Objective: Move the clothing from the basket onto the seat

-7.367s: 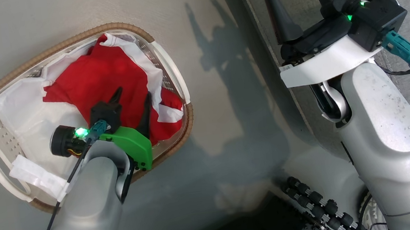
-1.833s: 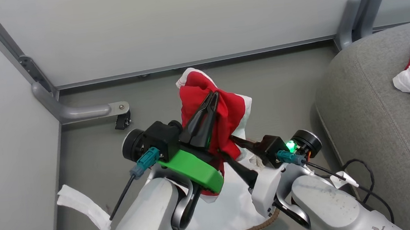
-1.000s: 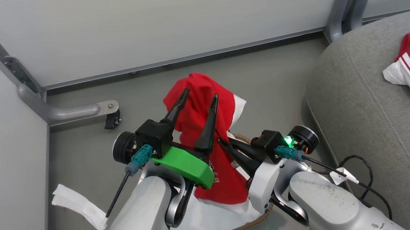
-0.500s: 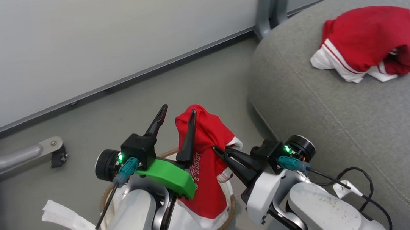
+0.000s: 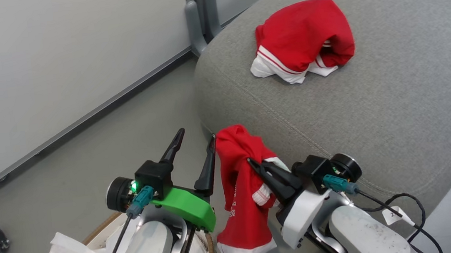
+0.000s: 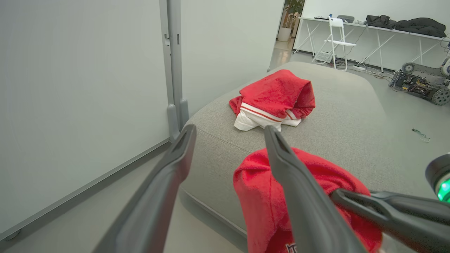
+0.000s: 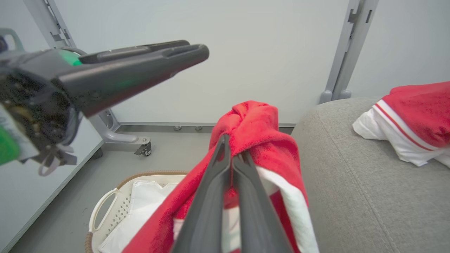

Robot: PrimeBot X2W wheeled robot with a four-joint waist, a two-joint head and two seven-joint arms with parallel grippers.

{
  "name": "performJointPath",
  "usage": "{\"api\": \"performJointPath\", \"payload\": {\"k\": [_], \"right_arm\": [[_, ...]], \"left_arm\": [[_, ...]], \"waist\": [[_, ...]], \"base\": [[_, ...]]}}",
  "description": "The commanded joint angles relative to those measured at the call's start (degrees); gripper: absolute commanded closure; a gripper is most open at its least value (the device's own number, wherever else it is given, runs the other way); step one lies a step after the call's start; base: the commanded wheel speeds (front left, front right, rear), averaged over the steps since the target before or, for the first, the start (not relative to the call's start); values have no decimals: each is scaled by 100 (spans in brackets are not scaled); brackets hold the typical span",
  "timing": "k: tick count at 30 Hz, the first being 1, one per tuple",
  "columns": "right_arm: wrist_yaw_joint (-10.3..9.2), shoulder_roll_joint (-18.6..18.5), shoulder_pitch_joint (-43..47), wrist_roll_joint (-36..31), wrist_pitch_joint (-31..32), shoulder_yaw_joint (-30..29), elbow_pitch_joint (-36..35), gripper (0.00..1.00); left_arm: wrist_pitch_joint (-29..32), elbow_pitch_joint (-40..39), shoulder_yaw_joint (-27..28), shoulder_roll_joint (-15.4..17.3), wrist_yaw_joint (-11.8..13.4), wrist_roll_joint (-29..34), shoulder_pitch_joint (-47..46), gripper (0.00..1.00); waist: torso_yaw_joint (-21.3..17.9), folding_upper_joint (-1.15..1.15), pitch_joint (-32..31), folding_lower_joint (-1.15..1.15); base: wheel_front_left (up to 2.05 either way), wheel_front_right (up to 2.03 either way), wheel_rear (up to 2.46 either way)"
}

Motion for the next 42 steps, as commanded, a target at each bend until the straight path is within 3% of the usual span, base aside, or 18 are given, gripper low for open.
{"api": "performJointPath", "payload": {"k": [1, 10, 20, 24, 32, 42], "right_arm": [[-8, -13, 117, -93, -11, -132, -71, 100], [-8, -16, 257, -576, -12, -921, -408, 100], [-8, -209, -1158, -1112, -12, -1933, -606, 100], [-8, -499, -1965, -1156, -11, -2156, -389, 100], [-8, -1126, -3251, -1528, -11, -2875, 265, 100], [-8, -1492, -4062, -2290, -11, -3772, 1303, 100]], "left_arm": [[-5, 48, -52, 14, -23, 39, -26, 0], [-5, 141, -460, 5, -27, -174, -234, 0], [-4, 103, -424, 199, -29, -103, -234, 0], [-5, 32, -370, 311, -29, -35, -250, 0], [-5, -114, -624, 502, -28, -9, -654, 0], [-5, -294, -956, 745, -28, -85, -1224, 0]], "waist": [[-380, 0, -32, 0], [-462, 0, 103, 0], [-453, 0, 474, 0], [-404, 0, 713, 0], [64, 0, 1420, 0], [592, 0, 2426, 0]], "base": [[0, 0, 0], [0, 0, 0], [0, 0, 0], [0, 0, 0], [0, 0, 0], [0, 0, 0]]}}
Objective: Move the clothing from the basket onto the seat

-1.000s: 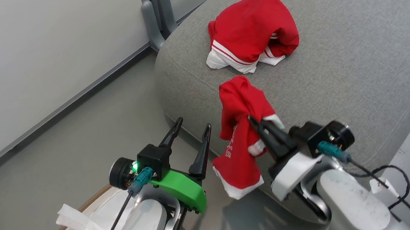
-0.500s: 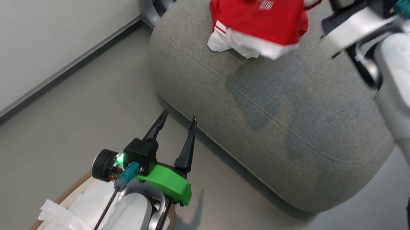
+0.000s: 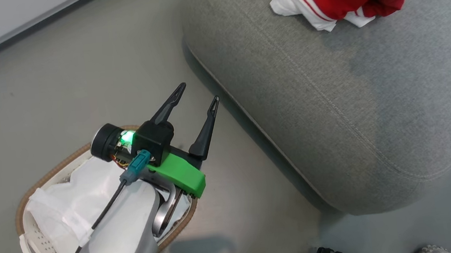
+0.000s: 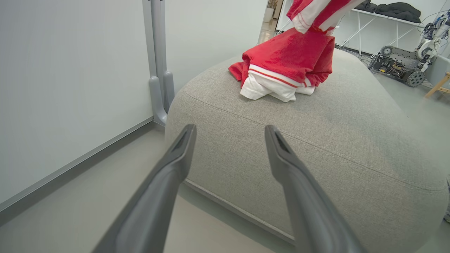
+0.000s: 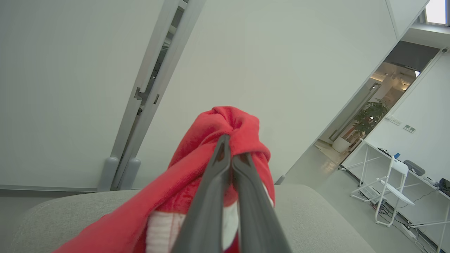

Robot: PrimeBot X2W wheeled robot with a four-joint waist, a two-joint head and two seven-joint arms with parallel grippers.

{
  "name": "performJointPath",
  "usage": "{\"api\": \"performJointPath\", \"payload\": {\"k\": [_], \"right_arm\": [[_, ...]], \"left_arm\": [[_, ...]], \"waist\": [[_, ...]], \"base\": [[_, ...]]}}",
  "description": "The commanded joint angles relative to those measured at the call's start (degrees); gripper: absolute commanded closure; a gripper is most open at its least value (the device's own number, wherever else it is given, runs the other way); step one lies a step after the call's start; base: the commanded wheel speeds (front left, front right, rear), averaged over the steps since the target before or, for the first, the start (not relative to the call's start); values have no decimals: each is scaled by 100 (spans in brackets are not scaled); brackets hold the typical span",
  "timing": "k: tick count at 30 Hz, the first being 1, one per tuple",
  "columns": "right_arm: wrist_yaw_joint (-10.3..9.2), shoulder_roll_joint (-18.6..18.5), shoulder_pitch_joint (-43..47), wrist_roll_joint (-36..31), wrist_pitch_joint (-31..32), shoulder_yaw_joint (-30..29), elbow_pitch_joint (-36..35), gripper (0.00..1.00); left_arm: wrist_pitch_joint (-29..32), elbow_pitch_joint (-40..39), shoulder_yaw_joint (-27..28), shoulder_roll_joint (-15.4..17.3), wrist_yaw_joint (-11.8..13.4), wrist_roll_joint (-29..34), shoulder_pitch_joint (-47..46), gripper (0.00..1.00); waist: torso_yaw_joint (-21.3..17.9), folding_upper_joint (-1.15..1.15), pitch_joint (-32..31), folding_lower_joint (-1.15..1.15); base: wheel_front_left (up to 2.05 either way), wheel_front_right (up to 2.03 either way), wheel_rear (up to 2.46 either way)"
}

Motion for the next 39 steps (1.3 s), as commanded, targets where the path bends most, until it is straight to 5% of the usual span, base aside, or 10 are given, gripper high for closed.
{"api": "performJointPath", "payload": {"k": [1, 18, 20, 22, 39], "right_arm": [[-8, -18, -88, -123, -10, -125, 105, 100], [-8, 532, 621, -1076, -5, -2309, 755, 100], [-8, 615, 733, -1114, -5, -2444, 686, 57], [-8, 688, 854, -1087, -4, -2554, 618, 3], [-8, 845, 1991, -305, -5, -1606, -848, 0]], "left_arm": [[-5, -47, -22, 78, -24, -1, -172, 0], [-6, -205, -199, 308, -22, -51, -712, 0], [-6, -183, -192, 308, -22, -53, -684, 0], [-6, -155, -186, 290, -22, -65, -660, 0], [-5, 25, 40, -125, -22, -196, -8, 0]], "waist": [[462, -1, 626, -1], [844, -1, 1545, -1], [812, -1, 1487, -1], [781, -1, 1403, -1], [707, -1, 47, -1]], "base": [[0, 0, 0], [0, 0, 0], [0, 0, 0], [0, 0, 0], [0, 0, 0]]}}
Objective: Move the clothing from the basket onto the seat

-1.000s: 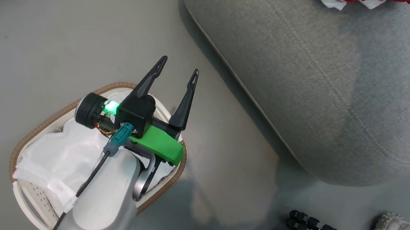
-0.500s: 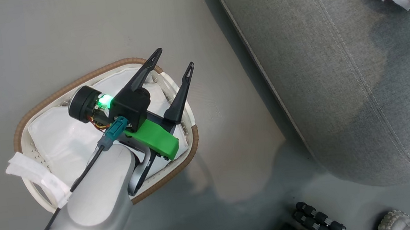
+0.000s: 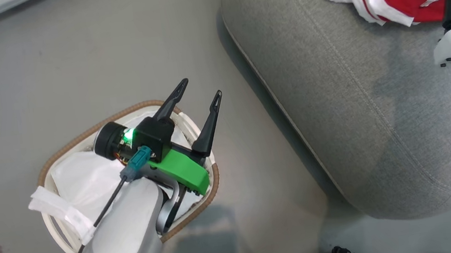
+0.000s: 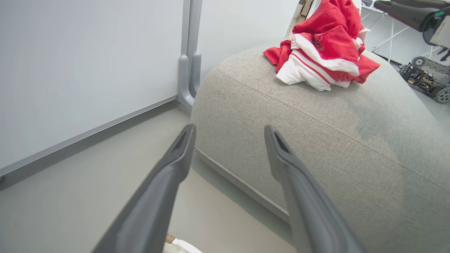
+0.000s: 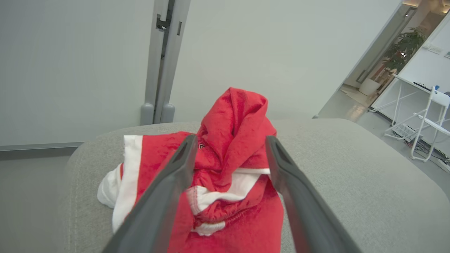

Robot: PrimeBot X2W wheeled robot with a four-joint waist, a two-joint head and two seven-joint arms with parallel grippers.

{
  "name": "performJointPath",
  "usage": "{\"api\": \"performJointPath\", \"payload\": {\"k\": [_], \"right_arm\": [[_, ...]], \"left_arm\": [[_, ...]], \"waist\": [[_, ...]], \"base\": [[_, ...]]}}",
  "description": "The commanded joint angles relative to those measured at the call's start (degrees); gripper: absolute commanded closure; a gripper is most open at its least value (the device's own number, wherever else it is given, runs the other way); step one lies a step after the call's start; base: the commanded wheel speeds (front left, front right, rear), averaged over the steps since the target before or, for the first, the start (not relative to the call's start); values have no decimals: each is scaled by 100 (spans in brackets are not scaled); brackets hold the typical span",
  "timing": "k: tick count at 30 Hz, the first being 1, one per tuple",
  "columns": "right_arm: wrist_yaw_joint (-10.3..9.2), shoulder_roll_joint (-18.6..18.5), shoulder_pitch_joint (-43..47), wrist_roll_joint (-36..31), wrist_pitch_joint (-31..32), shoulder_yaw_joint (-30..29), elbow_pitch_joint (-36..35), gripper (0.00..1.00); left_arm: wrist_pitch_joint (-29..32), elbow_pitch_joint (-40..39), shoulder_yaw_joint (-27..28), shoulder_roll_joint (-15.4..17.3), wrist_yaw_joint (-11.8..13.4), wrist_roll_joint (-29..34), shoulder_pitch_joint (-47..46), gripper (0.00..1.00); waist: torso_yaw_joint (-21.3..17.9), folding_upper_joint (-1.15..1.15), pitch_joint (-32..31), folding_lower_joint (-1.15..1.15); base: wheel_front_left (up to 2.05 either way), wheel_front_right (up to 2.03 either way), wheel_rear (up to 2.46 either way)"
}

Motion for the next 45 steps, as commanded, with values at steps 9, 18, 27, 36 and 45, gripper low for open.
{"api": "performJointPath", "payload": {"k": [9, 18, 27, 36, 45], "right_arm": [[-8, 51, 667, 740, 0, 988, -578, 0], [-8, 243, 1263, 1105, 0, 1722, -588, 0], [-8, 358, 1764, 1263, 0, 1972, -392, 0], [-8, 536, 2318, 1373, 0, 1950, -312, 0], [-8, 599, 2868, 1475, 0, 1982, -270, 0]], "left_arm": [[-6, 157, 568, -239, -16, 62, 571, 0], [-6, 304, 1464, -352, 14, 350, 1024, 0], [-5, 260, 2468, -415, 61, 704, 1669, 0], [-6, 56, 3282, -519, 69, 1064, 2440, 0], [-5, -125, 3833, -596, 83, 1197, 3086, 0]], "waist": [[397, 0, -1055, 0], [1021, 0, -1550, 0], [1507, 0, -1986, 0], [1697, 0, -2317, 0], [1727, 0, -2614, 0]], "base": [[0, 0, 0], [0, 0, 0], [0, 0, 0], [0, 0, 0], [0, 0, 0]]}}
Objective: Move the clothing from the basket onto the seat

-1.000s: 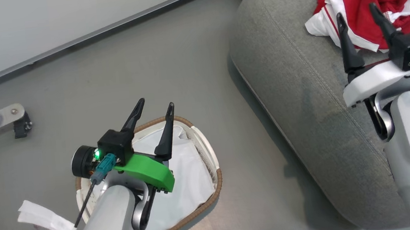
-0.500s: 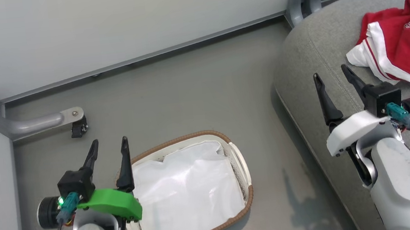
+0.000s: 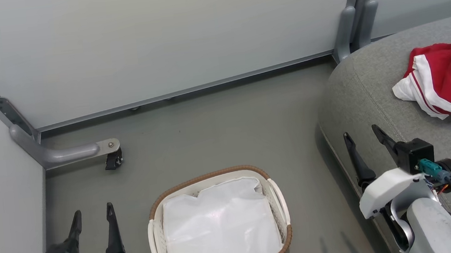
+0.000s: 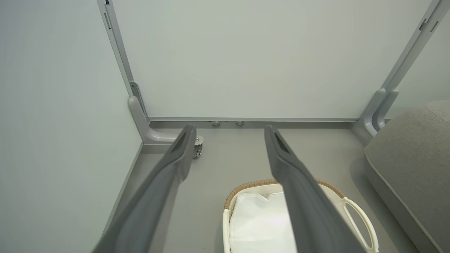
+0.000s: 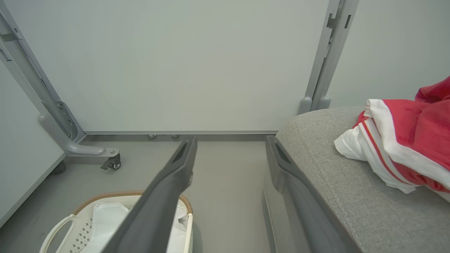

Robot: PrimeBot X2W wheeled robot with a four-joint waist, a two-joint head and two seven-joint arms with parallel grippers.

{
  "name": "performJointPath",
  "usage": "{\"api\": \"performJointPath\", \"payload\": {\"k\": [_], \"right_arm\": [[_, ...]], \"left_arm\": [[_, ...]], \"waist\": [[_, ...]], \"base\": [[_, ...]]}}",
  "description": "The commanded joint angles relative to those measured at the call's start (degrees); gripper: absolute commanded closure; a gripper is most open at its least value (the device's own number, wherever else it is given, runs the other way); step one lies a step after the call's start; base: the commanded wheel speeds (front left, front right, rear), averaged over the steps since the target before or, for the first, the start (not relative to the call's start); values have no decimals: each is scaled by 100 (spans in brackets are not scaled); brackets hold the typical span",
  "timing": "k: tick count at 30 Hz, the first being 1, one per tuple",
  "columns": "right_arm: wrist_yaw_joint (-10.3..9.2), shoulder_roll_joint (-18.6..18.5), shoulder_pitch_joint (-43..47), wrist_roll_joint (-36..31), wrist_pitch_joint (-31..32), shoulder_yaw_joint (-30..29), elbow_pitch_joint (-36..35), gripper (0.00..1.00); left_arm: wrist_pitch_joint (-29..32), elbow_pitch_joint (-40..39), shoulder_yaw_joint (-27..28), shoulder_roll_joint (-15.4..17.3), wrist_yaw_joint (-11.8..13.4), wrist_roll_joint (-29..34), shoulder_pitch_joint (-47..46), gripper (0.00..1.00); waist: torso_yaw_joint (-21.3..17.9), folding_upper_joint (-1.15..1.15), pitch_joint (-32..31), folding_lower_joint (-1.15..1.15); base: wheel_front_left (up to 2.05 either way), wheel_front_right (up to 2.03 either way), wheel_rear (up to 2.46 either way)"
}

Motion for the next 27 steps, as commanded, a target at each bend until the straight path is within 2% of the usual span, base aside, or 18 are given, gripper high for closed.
{"api": "performJointPath", "payload": {"k": [1, 17, 18, 22, 27], "right_arm": [[-8, -6, 118, 39, 0, 8, 6, 0], [-8, -5, 218, 154, 0, 125, 29, 0], [0, 16, 179, 122, 0, 122, 19, 100], [0, 58, 304, 130, 11, 118, 187, 100], [0, 58, 312, 674, 208, -6, 153, 100]], "left_arm": [[-5, -26, 42, -7, 15, 41, 121, 0], [-5, 47, -85, -13, -74, -346, 286, 0], [1, 37, -97, -16, -55, -341, 226, 100], [21, 221, -124, -46, -55, -351, 235, 100], [188, 194, -57, -46, -56, -861, 177, 100]], "waist": [[30, 0, -84, 0], [1, 0, -121, 0], [0, 0, -121, 0], [0, 0, -122, 0], [5, 0, -127, 0]], "base": [[0, 0, 0], [0, 0, 0], [0, 0, 0], [0, 0, 0], [0, 0, 0]]}}
